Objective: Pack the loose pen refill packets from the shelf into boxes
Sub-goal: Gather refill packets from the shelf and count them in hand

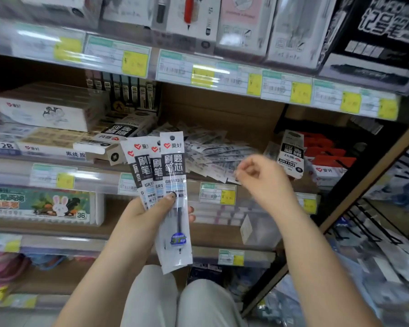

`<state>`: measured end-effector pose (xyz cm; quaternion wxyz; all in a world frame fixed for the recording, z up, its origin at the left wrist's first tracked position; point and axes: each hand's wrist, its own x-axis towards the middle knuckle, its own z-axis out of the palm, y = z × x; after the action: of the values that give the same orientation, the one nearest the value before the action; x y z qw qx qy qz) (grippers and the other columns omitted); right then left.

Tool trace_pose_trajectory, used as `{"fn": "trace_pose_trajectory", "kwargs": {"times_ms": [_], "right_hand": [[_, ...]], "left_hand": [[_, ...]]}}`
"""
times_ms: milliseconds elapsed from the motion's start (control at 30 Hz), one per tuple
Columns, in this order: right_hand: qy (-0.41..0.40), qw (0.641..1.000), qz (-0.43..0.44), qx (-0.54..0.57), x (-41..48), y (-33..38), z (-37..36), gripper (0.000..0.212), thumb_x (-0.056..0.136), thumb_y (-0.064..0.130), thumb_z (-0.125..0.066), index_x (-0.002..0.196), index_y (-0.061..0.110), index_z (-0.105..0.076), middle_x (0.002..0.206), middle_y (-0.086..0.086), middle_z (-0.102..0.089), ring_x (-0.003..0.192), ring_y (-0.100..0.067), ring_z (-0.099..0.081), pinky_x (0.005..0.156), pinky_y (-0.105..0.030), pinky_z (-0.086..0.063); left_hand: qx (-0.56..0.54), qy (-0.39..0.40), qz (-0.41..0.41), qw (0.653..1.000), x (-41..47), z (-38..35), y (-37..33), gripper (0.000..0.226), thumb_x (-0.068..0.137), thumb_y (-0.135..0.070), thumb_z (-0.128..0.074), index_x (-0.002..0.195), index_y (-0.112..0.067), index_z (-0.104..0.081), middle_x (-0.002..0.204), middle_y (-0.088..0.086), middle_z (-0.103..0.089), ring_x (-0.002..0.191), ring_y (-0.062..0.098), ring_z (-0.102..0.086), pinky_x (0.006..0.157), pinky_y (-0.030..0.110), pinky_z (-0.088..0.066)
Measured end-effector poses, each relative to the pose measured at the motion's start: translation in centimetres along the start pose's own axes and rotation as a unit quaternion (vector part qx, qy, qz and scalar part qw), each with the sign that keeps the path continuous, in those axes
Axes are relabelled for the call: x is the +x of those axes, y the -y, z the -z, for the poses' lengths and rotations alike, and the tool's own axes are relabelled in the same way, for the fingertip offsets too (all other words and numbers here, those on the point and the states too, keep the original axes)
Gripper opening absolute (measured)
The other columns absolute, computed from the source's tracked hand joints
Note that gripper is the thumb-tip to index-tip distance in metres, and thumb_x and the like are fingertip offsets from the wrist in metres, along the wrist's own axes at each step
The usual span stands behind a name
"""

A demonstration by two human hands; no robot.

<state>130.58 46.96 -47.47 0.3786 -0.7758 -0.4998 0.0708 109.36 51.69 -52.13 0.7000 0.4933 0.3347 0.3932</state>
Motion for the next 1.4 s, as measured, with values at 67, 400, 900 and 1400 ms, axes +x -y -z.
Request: {"fn": "trace_pose_trajectory", "kwargs": {"times_ms": [67, 400, 900, 1400], "right_hand": [[-0.025, 0.995, 0.052, -0.077, 2.8, 0.3, 0.4, 0.01, 0.086, 0.015, -0.06, 0.08, 0.023, -0.059, 0.072, 0.012, -0.059, 0.071, -0.011, -0.059, 0.064, -0.029, -0.05], [0.158, 0.931, 0.128, -0.305, 13.0, 0.0, -2.5, 0.05, 0.092, 0.0, -0.044, 0.136, 0.023, -0.047, 0.144, -0.007, -0.041, 0.124, -0.027, -0.046, 0.094, -0.032, -0.04], [0.11, 0.871, 0.216, -0.426, 13.3, 0.1, -3.1, 0.032, 0.08, -0.004, -0.047, 0.103, 0.01, -0.063, 0.106, -0.013, -0.06, 0.09, -0.032, -0.058, 0.069, -0.031, -0.043], [-0.122, 0.875, 0.377, -0.28, 4.8, 4.7, 0.5, 0.012, 0.069, -0.011, -0.064, 0.079, -0.005, -0.06, 0.083, -0.021, -0.064, 0.06, -0.036, -0.058, 0.044, -0.034, -0.047]], "left_hand": [[-0.002, -0.004, 0.005, 1.0, 0.3, 0.0, 0.1, 0.016, 0.092, -0.019, -0.054, 0.09, -0.015, -0.069, 0.082, 0.013, -0.074, 0.073, 0.026, -0.073, 0.053, 0.028, -0.056], [0.01, -0.006, 0.002, 1.0, 1.9, -0.2, 0.2, 0.011, 0.089, -0.022, -0.059, 0.089, -0.027, -0.069, 0.082, 0.005, -0.075, 0.071, 0.023, -0.073, 0.052, 0.029, -0.056], [0.025, 0.005, -0.009, 1.0, 2.5, -1.0, 0.0, 0.026, 0.089, -0.022, -0.059, 0.073, -0.037, -0.072, 0.078, 0.002, -0.076, 0.068, 0.02, -0.073, 0.05, 0.025, -0.056], [0.136, -0.09, -0.104, 0.981, 2.0, -0.6, -0.2, 0.03, 0.091, -0.025, -0.055, 0.077, -0.048, -0.068, 0.078, -0.016, -0.073, 0.07, 0.005, -0.07, 0.061, 0.031, -0.052]]}}
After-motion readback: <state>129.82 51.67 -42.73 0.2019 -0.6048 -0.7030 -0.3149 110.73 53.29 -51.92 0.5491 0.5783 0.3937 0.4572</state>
